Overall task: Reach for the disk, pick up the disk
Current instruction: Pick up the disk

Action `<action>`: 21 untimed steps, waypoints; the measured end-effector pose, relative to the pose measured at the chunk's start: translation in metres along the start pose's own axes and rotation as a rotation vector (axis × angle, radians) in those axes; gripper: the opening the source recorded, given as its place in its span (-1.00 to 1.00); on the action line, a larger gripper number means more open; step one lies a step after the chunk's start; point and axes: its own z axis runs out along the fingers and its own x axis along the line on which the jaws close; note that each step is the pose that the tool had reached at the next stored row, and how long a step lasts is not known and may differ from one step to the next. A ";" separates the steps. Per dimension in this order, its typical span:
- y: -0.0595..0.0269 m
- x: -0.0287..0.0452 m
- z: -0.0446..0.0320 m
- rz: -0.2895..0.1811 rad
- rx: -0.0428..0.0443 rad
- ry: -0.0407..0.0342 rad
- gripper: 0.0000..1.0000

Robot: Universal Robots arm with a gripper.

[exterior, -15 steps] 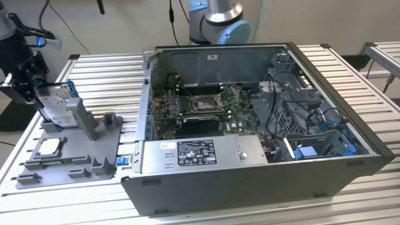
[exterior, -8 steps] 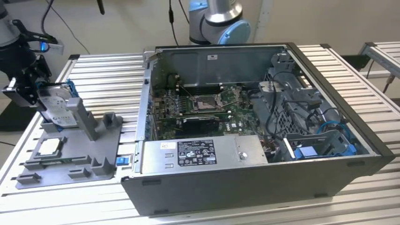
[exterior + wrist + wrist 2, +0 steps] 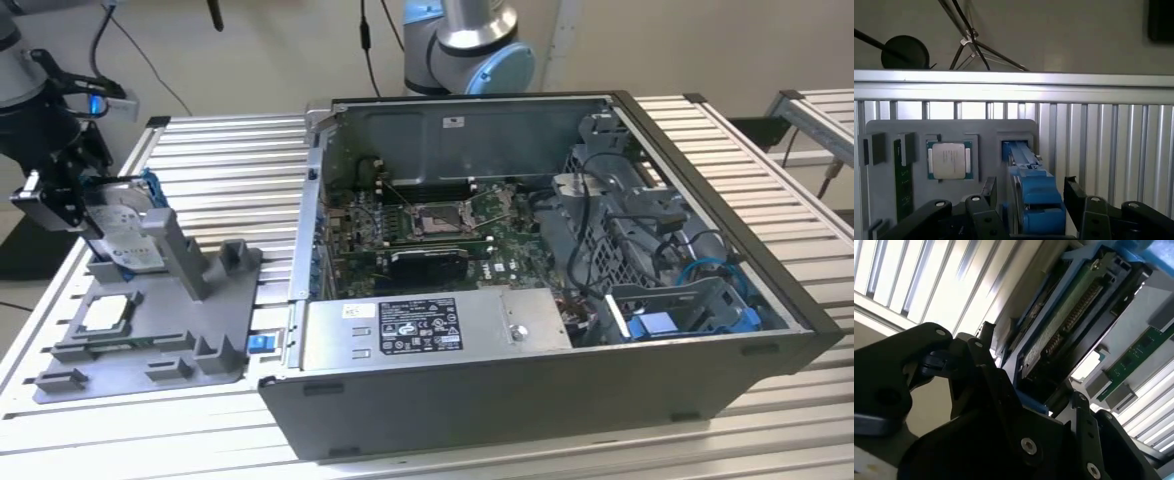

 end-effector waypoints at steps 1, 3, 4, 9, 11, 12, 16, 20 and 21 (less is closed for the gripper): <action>0.0000 0.0000 0.0004 0.000 -0.0004 -0.0010 1.00; 0.0000 0.0001 0.0013 0.000 -0.0006 -0.0037 1.00; 0.0000 0.0001 0.0018 0.000 -0.0005 -0.0045 1.00; 0.0000 0.0001 0.0025 0.000 -0.0002 -0.0055 -1.00; 0.0000 0.0001 0.0025 0.000 -0.0003 -0.0056 -1.00; 0.0000 0.0001 0.0025 0.000 -0.0003 -0.0056 -1.00; -0.0001 0.0001 0.0026 0.000 0.0004 -0.0060 -1.00; 0.0000 0.0001 0.0020 0.000 0.0000 -0.0057 -1.00; 0.0000 0.0000 0.0018 0.000 0.0000 -0.0057 -1.00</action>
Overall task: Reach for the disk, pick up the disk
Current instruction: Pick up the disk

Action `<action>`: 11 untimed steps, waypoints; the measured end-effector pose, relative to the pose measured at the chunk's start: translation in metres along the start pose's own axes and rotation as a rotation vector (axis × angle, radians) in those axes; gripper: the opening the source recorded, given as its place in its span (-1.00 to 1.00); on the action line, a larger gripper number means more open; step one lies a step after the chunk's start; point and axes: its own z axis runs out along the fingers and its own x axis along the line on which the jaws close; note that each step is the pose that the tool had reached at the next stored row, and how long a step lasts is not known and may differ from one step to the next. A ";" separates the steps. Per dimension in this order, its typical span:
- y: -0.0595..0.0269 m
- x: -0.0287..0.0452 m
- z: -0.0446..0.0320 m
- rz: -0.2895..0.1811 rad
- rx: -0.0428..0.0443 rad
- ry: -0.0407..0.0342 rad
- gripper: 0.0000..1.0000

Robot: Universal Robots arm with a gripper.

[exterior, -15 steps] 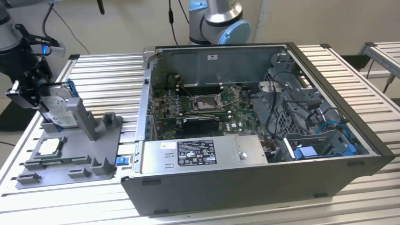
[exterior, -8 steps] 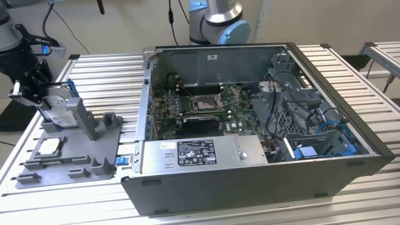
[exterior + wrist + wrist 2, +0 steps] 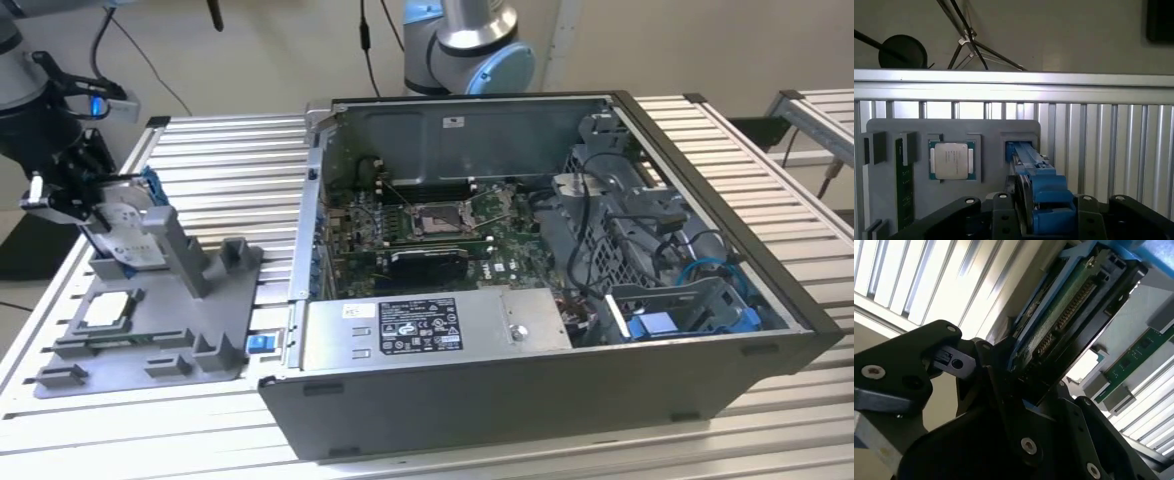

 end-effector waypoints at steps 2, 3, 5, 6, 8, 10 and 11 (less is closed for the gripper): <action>0.0000 0.0000 -0.0001 0.000 0.0000 -0.0002 -1.00; 0.0001 0.0000 -0.0002 0.000 -0.0002 -0.0014 -1.00; 0.0000 0.0000 -0.0002 0.000 -0.0003 -0.0020 -1.00; 0.0000 0.0000 -0.0002 0.000 -0.0003 -0.0020 -1.00; 0.0000 -0.0001 -0.0002 0.000 -0.0004 0.0091 -1.00; 0.0000 0.0001 -0.0003 0.000 -0.0003 0.0042 -1.00; 0.0000 0.0000 -0.0002 0.000 0.0002 -0.0136 -1.00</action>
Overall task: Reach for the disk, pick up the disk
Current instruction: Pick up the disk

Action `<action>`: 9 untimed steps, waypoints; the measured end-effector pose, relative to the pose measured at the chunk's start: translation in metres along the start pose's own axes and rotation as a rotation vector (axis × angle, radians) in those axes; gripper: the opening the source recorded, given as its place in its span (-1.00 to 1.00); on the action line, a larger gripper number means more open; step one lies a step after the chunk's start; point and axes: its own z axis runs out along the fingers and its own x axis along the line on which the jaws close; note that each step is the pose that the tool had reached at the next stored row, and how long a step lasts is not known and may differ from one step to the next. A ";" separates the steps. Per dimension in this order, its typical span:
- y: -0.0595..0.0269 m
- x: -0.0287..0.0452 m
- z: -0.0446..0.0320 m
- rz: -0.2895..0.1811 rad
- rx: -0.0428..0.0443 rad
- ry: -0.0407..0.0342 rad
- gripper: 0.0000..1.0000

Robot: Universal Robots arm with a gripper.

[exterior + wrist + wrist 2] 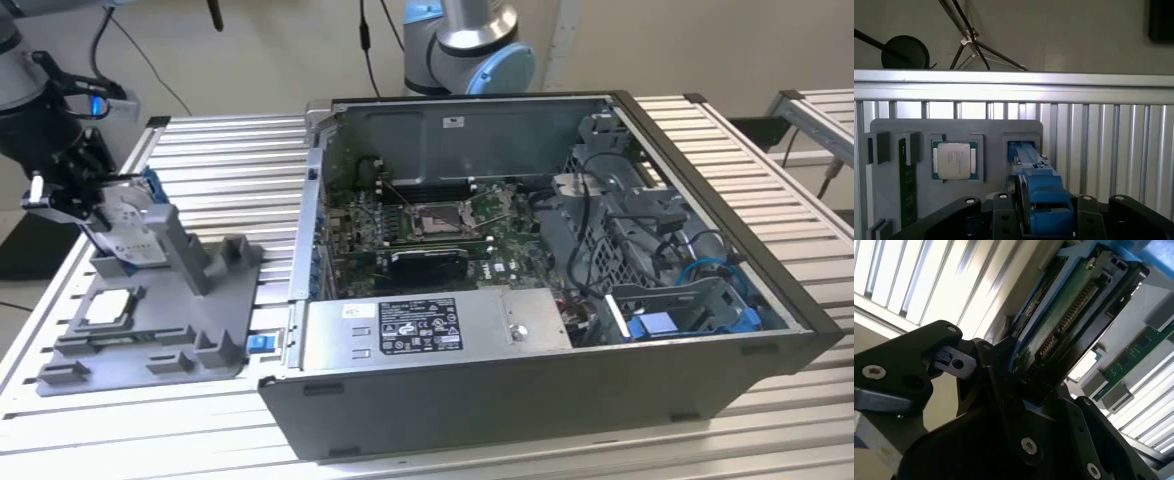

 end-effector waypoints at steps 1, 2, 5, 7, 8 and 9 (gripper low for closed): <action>0.0000 0.0000 -0.0001 0.000 0.0000 -0.0087 -1.00; 0.0000 -0.0001 -0.0001 0.000 0.0000 -0.0093 -1.00; 0.0000 -0.0004 -0.0001 0.000 0.0000 0.0074 -1.00; 0.0000 -0.0003 -0.0003 0.000 0.0006 -0.0071 -1.00; 0.0000 -0.0005 -0.0003 0.000 0.0011 -0.0173 -1.00; 0.0000 -0.0005 -0.0004 0.000 0.0011 -0.0171 -1.00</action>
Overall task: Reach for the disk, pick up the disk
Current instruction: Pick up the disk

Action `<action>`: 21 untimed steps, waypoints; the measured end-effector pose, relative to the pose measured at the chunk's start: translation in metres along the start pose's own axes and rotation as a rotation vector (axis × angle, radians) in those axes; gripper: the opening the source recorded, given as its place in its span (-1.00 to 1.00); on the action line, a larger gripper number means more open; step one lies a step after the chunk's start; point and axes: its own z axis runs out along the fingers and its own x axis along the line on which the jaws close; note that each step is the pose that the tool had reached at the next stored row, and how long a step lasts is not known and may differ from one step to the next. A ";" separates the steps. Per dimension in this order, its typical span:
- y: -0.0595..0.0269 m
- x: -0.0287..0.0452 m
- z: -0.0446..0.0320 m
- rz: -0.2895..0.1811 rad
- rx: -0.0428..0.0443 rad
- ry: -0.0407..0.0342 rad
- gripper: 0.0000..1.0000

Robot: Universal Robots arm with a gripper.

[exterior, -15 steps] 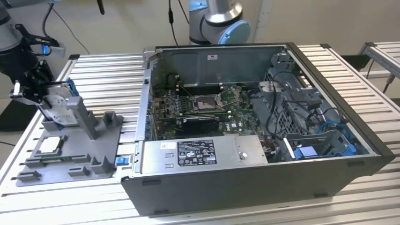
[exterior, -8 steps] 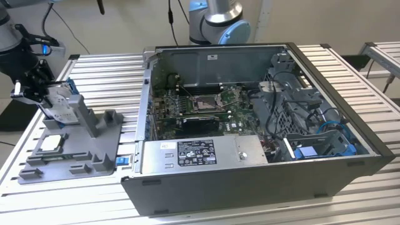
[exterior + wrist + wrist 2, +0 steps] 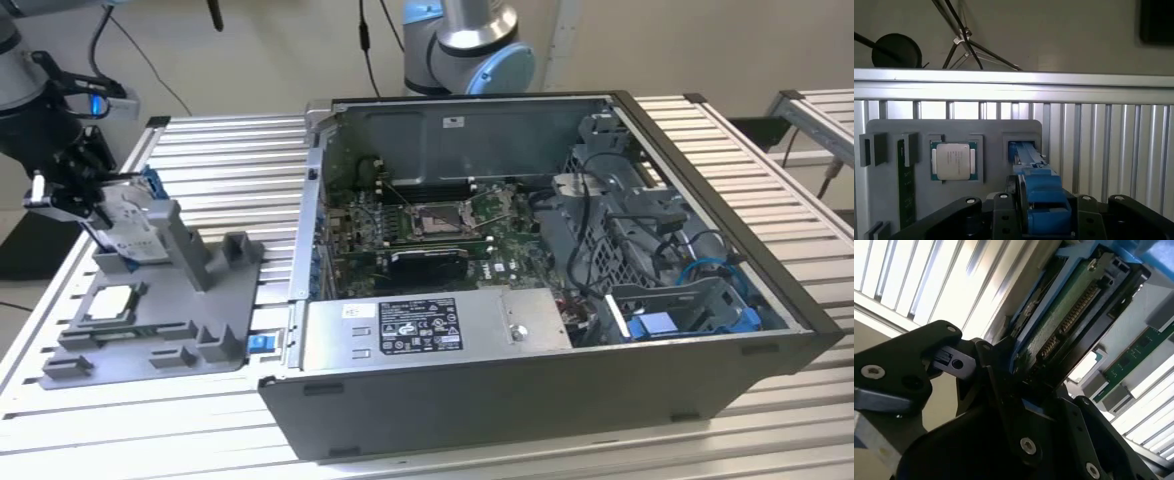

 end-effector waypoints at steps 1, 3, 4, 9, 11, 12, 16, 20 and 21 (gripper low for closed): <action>0.0000 -0.0002 -0.0001 0.000 0.0002 0.0039 -1.00; 0.0000 -0.0001 -0.0003 0.000 0.0001 0.0101 -1.00; 0.0000 -0.0001 -0.0005 0.000 0.0000 0.0091 -1.00; 0.0000 -0.0002 -0.0004 0.000 0.0001 0.0078 -1.00; 0.0000 -0.0002 -0.0005 0.000 0.0001 0.0075 -1.00; 0.0000 -0.0002 -0.0005 0.000 0.0000 0.0073 -1.00; 0.0000 -0.0002 -0.0006 0.000 0.0002 0.0068 -1.00; 0.0000 -0.0005 -0.0040 0.000 0.0000 0.0069 -1.00; 0.0000 -0.0006 -0.0053 0.000 0.0001 0.0069 -1.00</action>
